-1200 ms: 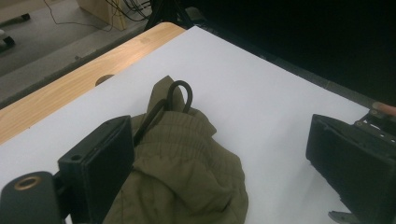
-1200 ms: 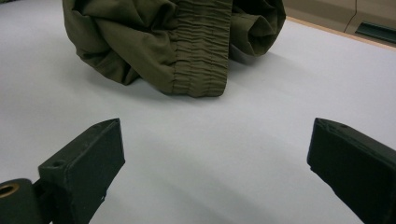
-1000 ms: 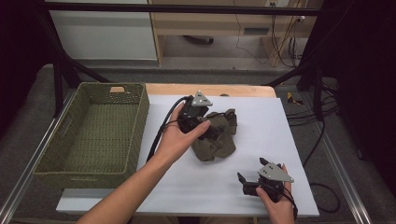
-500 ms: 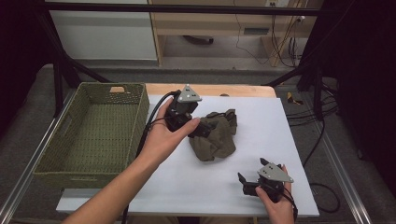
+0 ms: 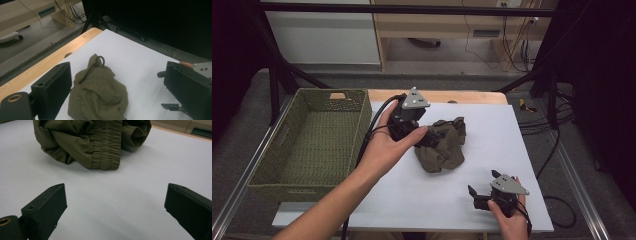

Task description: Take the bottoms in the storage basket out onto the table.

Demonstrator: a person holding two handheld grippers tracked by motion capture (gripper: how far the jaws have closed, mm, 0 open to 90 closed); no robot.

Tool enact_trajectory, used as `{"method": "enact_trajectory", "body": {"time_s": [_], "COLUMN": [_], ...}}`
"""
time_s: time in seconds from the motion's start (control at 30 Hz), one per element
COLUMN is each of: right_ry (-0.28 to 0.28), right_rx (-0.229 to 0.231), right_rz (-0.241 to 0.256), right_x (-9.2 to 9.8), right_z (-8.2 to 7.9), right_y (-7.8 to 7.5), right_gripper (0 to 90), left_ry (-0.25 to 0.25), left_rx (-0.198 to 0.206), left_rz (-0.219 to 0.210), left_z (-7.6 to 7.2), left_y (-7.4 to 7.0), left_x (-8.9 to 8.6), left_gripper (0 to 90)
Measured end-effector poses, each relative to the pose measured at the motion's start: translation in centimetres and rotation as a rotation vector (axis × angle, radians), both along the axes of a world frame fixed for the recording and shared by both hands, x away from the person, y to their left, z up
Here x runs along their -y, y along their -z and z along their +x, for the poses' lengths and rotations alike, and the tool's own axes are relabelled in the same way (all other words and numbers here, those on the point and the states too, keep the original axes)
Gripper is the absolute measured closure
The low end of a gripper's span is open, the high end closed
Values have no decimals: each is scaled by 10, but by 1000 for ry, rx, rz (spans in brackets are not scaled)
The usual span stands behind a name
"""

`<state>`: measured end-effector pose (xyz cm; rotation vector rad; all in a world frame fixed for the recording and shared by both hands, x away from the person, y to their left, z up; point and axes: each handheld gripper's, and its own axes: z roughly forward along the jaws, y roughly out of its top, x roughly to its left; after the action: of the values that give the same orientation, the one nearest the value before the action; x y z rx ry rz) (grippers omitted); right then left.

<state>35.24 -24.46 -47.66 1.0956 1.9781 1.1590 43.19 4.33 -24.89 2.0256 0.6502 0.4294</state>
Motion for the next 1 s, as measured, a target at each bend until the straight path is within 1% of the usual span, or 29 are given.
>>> {"method": "enact_trajectory", "body": {"time_s": [0.17, 0.4, 0.43, 0.53, 0.57, 0.77, 0.87, 1.0], "right_ry": [-4, -8, -8, -9, -10, -10, -10, -6], "right_rx": [-2, 5, 7, 6, 6, 7, 7, 7], "right_rz": [1, 2, 2, 3, 3, 3, 3, 6], "right_x": [0, 0, 0, 0, 0, 0, 0, 0], "right_z": [0, 0, 0, 0, 0, 0, 0, -1], "right_y": [0, 0, 0, 0, 0, 0, 0, 0], "right_gripper": [45, 44, 44, 44, 44, 44, 44, 44], "left_ry": [-10, -34, -39, -48, -54, -96, -117, -119], "left_rx": [-1, -2, -6, -27, -28, -12, -11, -8], "left_rz": [1, -16, -23, -64, -71, -70, -80, -83], "left_z": [2, 5, 6, 9, 10, 15, 16, 15], "left_y": [0, 0, 0, -1, -2, -2, -1, 2], "left_x": [-5, -17, -19, -26, -29, -47, -55, -62], "left_gripper": [79, 79, 79, 79, 78, 77, 77, 72]}}
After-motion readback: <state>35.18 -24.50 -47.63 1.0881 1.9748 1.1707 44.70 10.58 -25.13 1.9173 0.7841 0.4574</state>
